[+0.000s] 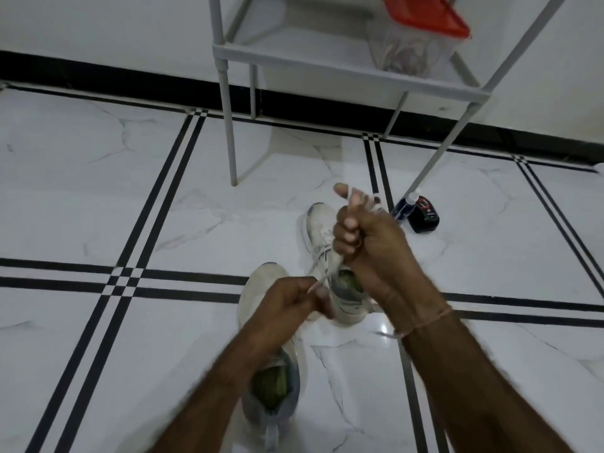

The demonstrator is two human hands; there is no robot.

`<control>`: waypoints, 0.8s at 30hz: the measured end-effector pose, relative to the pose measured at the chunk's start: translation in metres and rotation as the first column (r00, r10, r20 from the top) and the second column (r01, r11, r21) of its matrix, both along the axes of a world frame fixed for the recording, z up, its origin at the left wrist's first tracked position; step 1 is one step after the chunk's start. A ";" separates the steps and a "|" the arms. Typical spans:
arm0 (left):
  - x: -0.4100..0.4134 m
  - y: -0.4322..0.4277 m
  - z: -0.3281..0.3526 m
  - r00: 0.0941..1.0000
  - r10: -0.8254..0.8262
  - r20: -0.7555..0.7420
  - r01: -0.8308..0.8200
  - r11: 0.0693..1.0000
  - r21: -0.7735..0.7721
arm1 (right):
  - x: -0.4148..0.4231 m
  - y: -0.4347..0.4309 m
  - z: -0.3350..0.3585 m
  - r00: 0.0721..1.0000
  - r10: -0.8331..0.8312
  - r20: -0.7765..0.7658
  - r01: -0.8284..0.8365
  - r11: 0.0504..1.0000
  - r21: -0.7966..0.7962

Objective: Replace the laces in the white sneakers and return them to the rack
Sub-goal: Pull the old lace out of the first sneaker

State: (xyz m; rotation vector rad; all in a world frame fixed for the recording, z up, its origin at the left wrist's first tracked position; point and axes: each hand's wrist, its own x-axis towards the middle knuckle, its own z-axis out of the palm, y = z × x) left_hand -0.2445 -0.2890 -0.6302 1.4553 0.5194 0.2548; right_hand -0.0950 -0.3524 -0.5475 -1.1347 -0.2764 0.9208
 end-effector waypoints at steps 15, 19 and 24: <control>0.004 0.016 0.039 0.971 0.233 -0.044 -0.234 0.914 -0.330 | -0.044 -0.022 -0.039 0.870 0.029 0.493 0.046 0.989 -0.140; 0.010 0.008 0.036 0.981 0.173 -0.089 -0.193 0.923 -0.334 | -0.042 -0.024 -0.032 0.960 -0.135 0.245 0.168 0.978 -0.121; 0.001 0.007 0.023 0.973 0.160 -0.169 -0.209 0.920 -0.331 | -0.011 -0.030 -0.009 0.943 -0.284 -0.172 0.284 0.958 -0.020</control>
